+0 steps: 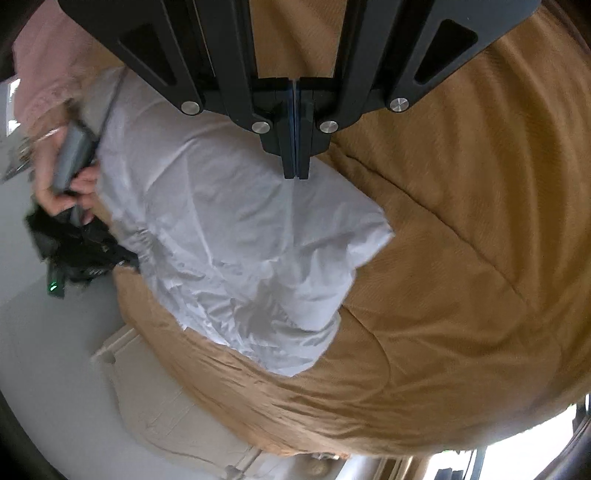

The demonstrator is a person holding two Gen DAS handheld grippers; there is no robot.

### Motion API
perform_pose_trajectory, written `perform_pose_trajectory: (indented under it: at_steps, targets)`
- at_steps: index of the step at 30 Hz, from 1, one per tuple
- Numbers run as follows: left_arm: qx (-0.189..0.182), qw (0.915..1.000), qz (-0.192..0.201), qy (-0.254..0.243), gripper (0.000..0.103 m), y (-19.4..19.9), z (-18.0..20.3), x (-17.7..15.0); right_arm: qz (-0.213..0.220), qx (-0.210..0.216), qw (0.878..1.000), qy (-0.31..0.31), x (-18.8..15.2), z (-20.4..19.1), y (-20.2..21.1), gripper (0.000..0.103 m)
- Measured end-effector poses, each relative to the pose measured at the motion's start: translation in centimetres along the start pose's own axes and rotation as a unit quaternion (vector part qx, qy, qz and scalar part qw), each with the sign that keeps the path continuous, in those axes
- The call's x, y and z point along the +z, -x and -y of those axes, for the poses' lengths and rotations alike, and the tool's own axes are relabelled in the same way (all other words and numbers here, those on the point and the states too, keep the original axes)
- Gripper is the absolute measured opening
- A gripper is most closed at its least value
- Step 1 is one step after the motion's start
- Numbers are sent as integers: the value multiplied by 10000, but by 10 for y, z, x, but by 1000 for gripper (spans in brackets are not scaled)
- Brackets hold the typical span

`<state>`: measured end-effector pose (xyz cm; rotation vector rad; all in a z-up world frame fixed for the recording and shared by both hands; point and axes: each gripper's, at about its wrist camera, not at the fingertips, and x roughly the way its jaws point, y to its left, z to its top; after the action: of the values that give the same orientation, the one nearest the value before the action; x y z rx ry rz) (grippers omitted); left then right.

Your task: Fold large clothes

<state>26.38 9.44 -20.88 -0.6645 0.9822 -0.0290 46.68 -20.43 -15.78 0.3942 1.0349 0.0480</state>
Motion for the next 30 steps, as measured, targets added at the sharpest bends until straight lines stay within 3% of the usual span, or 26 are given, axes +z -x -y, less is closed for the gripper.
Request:
perform_pose_trajectory:
  at_steps: [2, 3, 5, 6, 7, 9, 12, 17, 20, 25, 30]
  targets:
    - [-404, 9988, -44, 286, 1, -3, -2, 4, 43, -311, 9989, 336, 8, -7, -1, 3]
    - [-587, 9972, -87, 457, 5, -3, -3, 7, -294, -581, 9962, 579, 6, -7, -19, 3]
    - [-991, 9913, -48, 867, 44, 0, -6, 14, -1076, -677, 9887, 797, -4, 0, -54, 0]
    - [-1112, 9884, -13, 1030, 93, 2, -9, 16, -1034, -691, 9886, 847, -7, 3, -56, 0]
    - [-1166, 9857, 79, 1211, 101, 7, -13, 18, -906, -581, 9909, 811, -8, 5, -50, 0]
    - [-1295, 9803, 293, 1460, 103, 18, -22, 24, -739, -284, 9956, 505, -12, 9, -32, 3]
    - [-1317, 9759, 228, 1727, 103, 20, -39, 39, -569, -127, 9964, 621, -22, 3, -6, 3]
    - [-1622, 9592, -583, 2243, 103, -26, -45, 30, -356, 298, 9966, 680, -41, -4, 31, 4]
    - [-1560, 9578, -639, 2329, 103, -55, -40, 31, -284, 301, 9963, 759, -60, -11, 41, 6]
    - [-1366, 9633, -449, 2266, 103, -75, -31, 58, -298, 142, 9958, 857, -70, -12, 32, 6]
    - [-1434, 9578, -324, 2471, 102, -78, -33, 71, -343, 184, 9965, 735, -75, 7, 23, 6]
